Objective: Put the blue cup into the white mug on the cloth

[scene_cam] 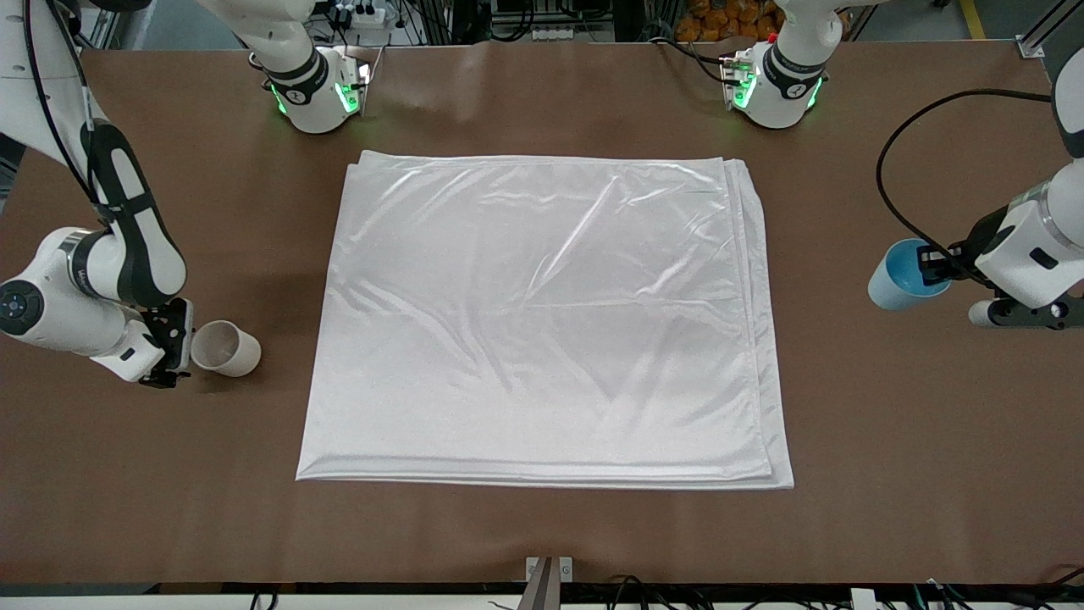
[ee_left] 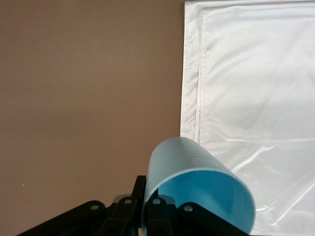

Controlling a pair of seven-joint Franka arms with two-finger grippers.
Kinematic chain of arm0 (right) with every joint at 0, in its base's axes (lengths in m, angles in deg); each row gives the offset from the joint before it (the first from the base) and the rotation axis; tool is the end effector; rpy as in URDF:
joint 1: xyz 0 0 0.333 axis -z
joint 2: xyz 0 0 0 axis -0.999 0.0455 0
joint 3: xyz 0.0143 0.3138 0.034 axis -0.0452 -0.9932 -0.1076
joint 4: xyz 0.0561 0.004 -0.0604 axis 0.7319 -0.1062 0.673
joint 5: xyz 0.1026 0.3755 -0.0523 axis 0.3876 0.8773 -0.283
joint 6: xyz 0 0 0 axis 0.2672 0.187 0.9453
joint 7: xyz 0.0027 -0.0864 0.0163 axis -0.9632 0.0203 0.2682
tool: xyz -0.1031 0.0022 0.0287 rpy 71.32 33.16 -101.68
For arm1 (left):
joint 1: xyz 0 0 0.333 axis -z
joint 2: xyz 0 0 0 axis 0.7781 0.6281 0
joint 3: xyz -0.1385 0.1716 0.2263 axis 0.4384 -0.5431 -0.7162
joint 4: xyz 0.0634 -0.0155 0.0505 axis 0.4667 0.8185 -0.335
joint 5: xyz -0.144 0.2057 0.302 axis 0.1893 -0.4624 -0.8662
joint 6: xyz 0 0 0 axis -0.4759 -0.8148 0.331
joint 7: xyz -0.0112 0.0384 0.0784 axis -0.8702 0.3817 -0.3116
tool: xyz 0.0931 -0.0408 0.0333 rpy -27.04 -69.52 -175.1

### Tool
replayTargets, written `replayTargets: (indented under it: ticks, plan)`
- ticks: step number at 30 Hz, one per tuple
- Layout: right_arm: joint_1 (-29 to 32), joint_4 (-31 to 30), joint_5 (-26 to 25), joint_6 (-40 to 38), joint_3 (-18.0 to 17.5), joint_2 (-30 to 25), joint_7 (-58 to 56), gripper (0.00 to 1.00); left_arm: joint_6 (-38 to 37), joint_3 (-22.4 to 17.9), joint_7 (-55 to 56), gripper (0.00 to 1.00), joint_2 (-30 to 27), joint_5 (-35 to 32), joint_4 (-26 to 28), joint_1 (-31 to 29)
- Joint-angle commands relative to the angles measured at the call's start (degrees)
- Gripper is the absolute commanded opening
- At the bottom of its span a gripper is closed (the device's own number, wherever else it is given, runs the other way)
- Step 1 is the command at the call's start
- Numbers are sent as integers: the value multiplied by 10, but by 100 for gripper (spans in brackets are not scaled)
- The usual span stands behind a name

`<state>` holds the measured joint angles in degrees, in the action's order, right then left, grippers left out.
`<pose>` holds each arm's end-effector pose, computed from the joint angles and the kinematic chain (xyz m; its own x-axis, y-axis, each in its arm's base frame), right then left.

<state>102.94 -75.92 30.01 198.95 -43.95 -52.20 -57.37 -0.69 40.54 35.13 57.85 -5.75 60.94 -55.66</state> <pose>0.6132 -0.1575 0.2137 -0.0507 0.9980 -0.0365 0.9957 0.0477 -0.0797 0.6129 -0.0526 0.5768 0.9938 -0.0296 -0.1069 -0.0353 -0.9981 -0.0510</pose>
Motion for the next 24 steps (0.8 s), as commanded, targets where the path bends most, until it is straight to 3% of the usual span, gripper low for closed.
replayTargets:
  ticks: [1, 15, 18, 24]
  plan:
    - [9, 1, -1, 6, -6, 5, -13, 71, -16, -1, -29, 0, -18, 9, -2, -5]
    - [7, 2, 3, 6, -7, 4, -5, 6, -40, -12, -45, 0, -35, 61, -2, -27]
    - [7, 2, 24, 6, -6, 3, -5, 0, -40, -13, -48, 0, -35, 63, 0, -29]
    - [5, 7, 32, 3, -6, -6, -8, 0, -39, -11, -46, 0, -44, 62, 18, -33]
